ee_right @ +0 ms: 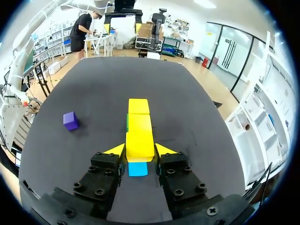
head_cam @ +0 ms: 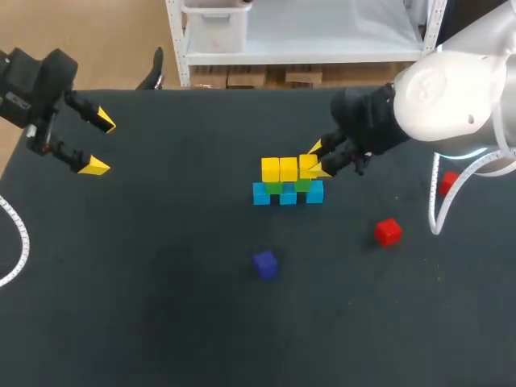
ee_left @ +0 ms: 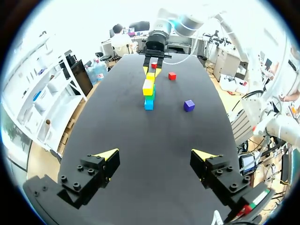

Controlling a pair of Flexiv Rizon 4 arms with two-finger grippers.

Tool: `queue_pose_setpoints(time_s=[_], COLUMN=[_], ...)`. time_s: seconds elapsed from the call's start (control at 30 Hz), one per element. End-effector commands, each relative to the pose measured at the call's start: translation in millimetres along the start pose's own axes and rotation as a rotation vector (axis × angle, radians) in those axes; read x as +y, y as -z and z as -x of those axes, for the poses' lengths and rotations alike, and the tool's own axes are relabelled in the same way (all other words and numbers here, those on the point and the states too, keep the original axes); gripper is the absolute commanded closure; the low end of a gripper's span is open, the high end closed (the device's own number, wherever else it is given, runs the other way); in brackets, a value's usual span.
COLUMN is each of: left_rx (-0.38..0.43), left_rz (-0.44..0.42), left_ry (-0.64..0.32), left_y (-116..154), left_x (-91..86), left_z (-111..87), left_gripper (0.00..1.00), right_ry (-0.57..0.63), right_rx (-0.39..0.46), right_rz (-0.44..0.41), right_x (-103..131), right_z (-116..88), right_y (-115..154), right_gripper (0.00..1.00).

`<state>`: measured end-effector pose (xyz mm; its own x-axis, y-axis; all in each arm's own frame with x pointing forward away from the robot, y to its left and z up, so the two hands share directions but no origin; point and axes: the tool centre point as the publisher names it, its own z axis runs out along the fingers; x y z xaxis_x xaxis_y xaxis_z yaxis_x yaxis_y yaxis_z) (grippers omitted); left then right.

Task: Place the blue cubes, place green cubes on the blue cubes, place the yellow cubes on the green cubes, then place the red cubes on the yellow cubes, and place purple cube on the red cubes.

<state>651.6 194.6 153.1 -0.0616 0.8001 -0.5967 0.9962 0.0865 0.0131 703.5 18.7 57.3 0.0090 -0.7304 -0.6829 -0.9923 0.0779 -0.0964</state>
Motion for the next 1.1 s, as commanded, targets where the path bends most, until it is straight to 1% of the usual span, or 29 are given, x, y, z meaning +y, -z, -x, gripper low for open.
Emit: queue_pose_setpoints(time_s=[0.03,1.1], left_rx=[-0.004,-0.004], left_rz=[0.001,0.001], left_ry=[-0.003,-0.003], left_y=[0.1,0.1], left_x=[-0.3,-0.3], left_z=[-1.4,-1.4], left_gripper=[0.00,0.00], right_ry=[0.000,-0.013], right_rx=[0.002,0.010], right_rz=[0.004,0.018], right_x=[-2.2,-3.3], right_z=[0.2,-1.5], right_y=[-1.8,-6.0], right_gripper=[1.00,1.00])
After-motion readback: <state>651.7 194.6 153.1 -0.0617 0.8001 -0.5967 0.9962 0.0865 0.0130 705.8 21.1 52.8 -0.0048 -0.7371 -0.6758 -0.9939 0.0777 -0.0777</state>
